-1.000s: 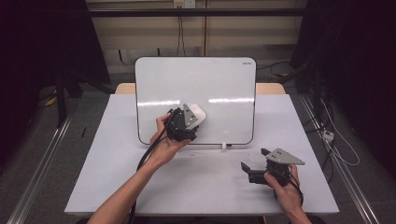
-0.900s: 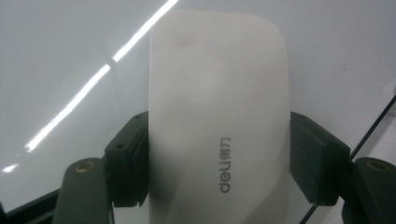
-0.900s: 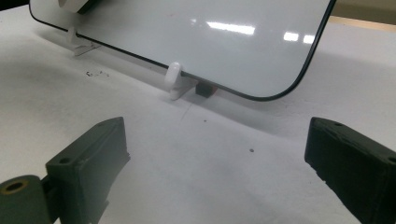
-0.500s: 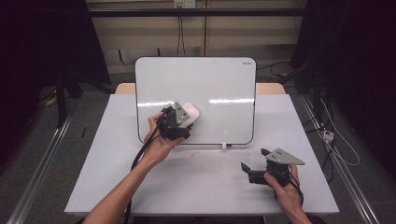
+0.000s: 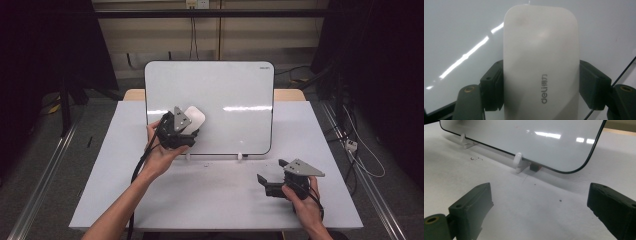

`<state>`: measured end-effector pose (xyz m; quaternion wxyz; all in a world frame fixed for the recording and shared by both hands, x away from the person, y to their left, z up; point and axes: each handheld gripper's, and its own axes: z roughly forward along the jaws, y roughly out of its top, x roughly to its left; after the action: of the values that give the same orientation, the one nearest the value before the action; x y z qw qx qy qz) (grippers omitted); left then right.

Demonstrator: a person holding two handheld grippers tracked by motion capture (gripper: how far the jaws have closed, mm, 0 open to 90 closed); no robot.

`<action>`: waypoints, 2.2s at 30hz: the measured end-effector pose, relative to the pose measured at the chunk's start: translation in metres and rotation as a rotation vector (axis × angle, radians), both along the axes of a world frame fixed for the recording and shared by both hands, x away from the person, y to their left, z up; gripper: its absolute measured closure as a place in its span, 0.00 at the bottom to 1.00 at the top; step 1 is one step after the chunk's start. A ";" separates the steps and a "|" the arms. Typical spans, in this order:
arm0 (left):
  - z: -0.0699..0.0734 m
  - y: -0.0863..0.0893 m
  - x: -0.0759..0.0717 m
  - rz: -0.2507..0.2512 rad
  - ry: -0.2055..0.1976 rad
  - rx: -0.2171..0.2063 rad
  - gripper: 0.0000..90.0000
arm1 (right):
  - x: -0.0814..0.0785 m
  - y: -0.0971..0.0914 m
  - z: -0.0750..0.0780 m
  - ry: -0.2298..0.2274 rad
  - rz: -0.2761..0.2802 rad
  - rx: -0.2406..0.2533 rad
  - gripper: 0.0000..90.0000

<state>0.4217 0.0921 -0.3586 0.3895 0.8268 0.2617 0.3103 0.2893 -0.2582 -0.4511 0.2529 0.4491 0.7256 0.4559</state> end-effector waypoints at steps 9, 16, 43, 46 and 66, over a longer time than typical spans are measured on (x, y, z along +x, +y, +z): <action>0.007 0.029 0.001 0.057 0.005 -0.035 0.34 | 0.000 0.000 0.000 0.000 0.001 0.001 0.06; 0.008 0.046 -0.002 0.086 0.003 -0.049 0.34 | 0.000 0.000 0.000 0.001 0.000 0.002 0.06; -0.012 0.076 -0.013 0.159 0.042 -0.011 0.34 | 0.001 0.000 0.001 -0.009 0.004 0.005 0.06; -0.019 0.073 -0.011 0.159 0.049 -0.005 0.34 | 0.001 -0.001 0.001 -0.009 0.002 0.003 0.06; -0.038 0.050 -0.001 0.148 0.038 0.069 0.34 | 0.002 -0.001 0.000 -0.007 0.008 0.004 0.06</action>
<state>0.4205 0.1425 -0.3961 0.3318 0.8237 0.3189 0.3313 0.2909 -0.2590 -0.4507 0.2527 0.4451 0.7257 0.4597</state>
